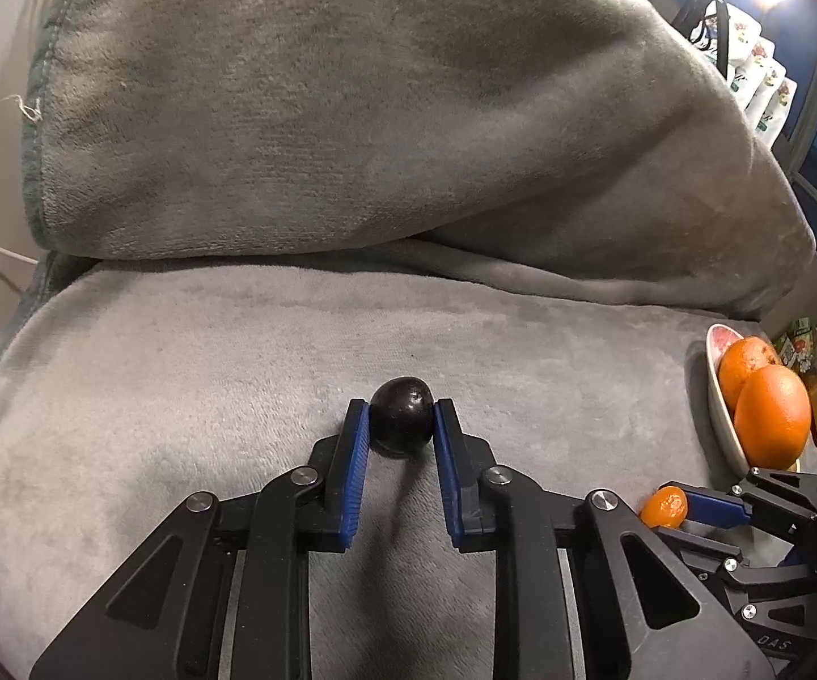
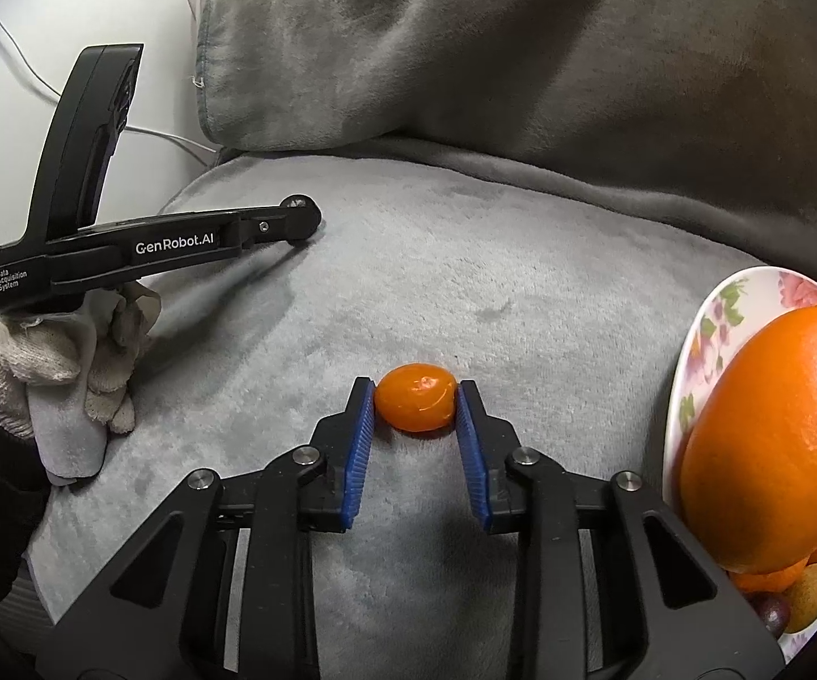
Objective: Organize fruits
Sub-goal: 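Grasp the dark plum with the left tool while the right tool grasps the kumquat, then carry the plum and the kumquat over the plate with both tools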
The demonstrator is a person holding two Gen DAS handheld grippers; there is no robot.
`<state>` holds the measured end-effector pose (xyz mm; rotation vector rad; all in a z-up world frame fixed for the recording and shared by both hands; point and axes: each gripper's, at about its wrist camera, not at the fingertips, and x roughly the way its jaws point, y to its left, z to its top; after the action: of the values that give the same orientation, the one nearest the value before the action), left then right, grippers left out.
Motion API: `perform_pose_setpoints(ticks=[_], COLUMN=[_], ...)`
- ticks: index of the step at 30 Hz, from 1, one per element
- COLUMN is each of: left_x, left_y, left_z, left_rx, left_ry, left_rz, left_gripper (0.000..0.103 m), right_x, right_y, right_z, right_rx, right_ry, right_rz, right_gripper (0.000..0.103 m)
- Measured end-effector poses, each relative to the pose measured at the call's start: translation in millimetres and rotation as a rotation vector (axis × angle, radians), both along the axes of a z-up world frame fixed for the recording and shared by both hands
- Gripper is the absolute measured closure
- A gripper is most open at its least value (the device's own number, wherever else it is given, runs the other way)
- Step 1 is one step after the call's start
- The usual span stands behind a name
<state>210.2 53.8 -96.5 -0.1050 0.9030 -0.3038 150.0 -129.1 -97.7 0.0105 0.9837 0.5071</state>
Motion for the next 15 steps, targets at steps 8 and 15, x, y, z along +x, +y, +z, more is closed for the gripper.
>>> perform_pose_setpoints(ticks=[8, 15], left_x=[-27, -57], left_y=[-1, -8], left_z=[24, 46], left_rx=[-0.039, -0.07], left_ry=[-0.048, -0.096], left_rz=[-0.02, -0.05], left_gripper=[0.082, 0.082], right_x=[-16, -35], right_y=[-11, -27], right_z=[18, 35], right_rx=[0.037, 0.064], right_ry=[-0.033, -0.062], right_rz=[0.001, -0.013], right_gripper=[0.073, 0.073])
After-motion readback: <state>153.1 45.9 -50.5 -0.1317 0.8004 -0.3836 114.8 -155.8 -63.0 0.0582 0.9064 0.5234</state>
